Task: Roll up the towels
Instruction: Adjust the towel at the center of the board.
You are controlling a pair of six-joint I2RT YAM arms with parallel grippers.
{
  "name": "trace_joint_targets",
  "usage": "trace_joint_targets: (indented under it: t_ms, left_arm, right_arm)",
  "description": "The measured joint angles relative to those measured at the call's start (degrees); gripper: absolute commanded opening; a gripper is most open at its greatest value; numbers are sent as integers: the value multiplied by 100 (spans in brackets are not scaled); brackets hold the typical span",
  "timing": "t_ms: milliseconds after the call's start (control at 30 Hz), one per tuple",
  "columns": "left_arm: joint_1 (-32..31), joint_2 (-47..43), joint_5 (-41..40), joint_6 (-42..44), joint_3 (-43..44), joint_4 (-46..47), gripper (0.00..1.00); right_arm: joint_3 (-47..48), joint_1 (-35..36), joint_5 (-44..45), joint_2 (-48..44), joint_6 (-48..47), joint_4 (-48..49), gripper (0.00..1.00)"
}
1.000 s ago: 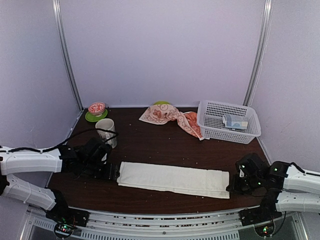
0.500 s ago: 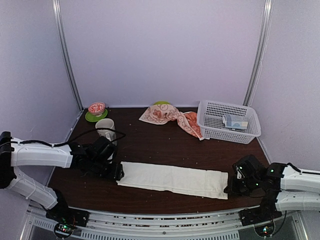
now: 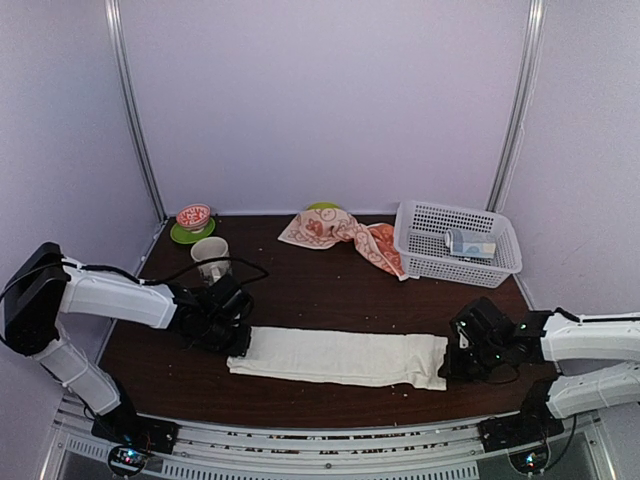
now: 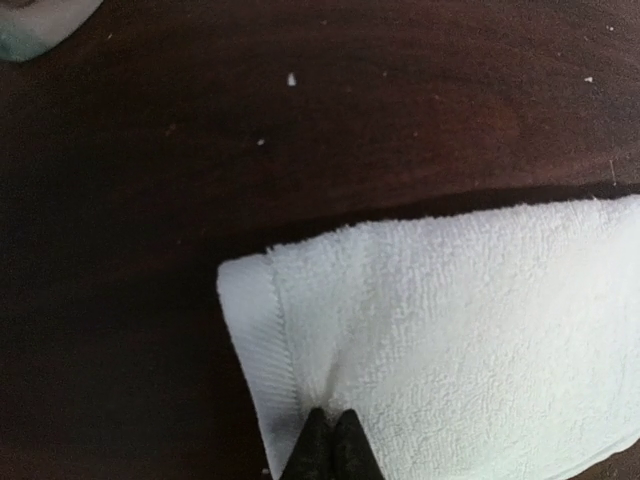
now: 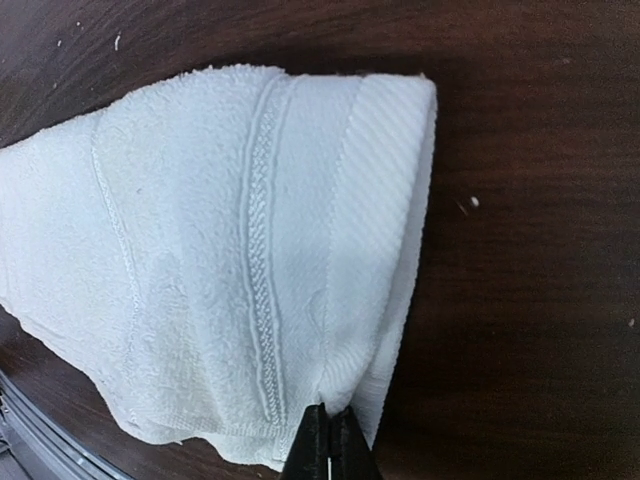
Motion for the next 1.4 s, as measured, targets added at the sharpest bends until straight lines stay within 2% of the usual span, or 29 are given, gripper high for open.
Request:
trace_joint_targets:
  t_ms: [367, 500, 800, 1100, 1167, 1267, 1333, 1400]
  left_arm:
    - [4, -1635, -409, -1228, -1438, -31, 0]
    - [4, -2109, -476, -1519, -1628, -459, 0]
    - [4, -1950, -496, -1572, -1493, -671, 0]
    - [4, -1657, -540, -1521, -1311, -634, 0]
    - [4, -1633, -544, -1517, -1298, -632, 7]
    - [4, -1617, -540, -1464, -1281, -616, 26]
    - [4, -1611, -529, -1419, -1246, -643, 47]
    - [4, -1622, -503, -1335, -1187, -743, 61]
  right_arm:
    - [1499, -48, 201, 1904, -750, -37, 0]
    - [1755, -210, 195, 2109, -951, -26, 0]
    - [1759, -308, -291, 1659, -1211, -358, 0]
    - [1394, -308, -872, 1832, -1462, -461, 0]
    - [1401, -293, -979, 1902, -1504, -433, 0]
    - [1453, -256, -1071, 1987, -1587, -431, 0]
    - [1504, -199, -1134, 2070, -1626, -400, 21]
    - [1517, -170, -1165, 2094, -1635, -391, 44]
